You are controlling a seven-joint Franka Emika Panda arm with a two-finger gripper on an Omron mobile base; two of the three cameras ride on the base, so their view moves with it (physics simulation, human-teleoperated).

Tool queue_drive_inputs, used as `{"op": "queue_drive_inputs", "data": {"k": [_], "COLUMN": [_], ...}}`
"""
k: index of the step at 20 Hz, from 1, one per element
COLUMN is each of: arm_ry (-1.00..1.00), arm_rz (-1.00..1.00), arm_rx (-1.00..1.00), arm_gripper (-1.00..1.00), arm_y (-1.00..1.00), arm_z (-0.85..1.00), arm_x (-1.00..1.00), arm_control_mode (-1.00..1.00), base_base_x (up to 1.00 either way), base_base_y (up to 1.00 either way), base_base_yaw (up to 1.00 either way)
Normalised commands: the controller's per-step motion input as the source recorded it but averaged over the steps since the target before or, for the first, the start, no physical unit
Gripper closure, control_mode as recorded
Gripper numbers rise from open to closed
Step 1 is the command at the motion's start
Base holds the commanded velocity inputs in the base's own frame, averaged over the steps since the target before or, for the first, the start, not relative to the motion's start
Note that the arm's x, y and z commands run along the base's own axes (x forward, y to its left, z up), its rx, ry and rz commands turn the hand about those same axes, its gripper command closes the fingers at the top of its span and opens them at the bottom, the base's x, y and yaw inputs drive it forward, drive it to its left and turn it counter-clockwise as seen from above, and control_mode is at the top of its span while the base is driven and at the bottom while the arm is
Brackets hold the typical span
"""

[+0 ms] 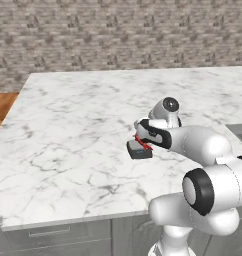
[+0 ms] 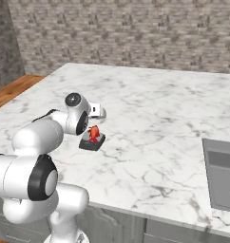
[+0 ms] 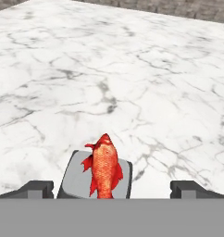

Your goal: Take the fish from the fridge and place it on the digital scale on the counter by the fridge. Wait a few seconds for a reading, then move it to the plate on the dining counter.

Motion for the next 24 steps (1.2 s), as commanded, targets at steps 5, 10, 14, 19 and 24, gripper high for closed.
{"op": "queue_drive_inputs", "data": {"k": [5, 10, 14, 19, 24], "arm_ry": [0.00, 0.00, 0.00, 0.00, 0.00], "arm_rz": [0.00, 0.00, 0.00, 0.00, 0.00], "arm_rx": [0.00, 0.00, 0.00, 0.00, 0.00], "arm_gripper": [-1.00, -1.00, -1.00, -1.00, -1.00], "arm_y": [0.00, 0.00, 0.00, 0.00, 0.00], "arm_z": [0.00, 0.00, 0.00, 0.00, 0.00], "arm_x": [0.00, 0.00, 0.00, 0.00, 0.00], "arm_control_mode": [-1.00, -1.00, -1.00, -1.00, -1.00], "base_base_x": [0.00, 0.00, 0.00, 0.00, 0.00], "base_base_y": [0.00, 0.00, 0.00, 0.00, 0.00], "base_base_yaw": [0.00, 0.00, 0.00, 0.00, 0.00]}}
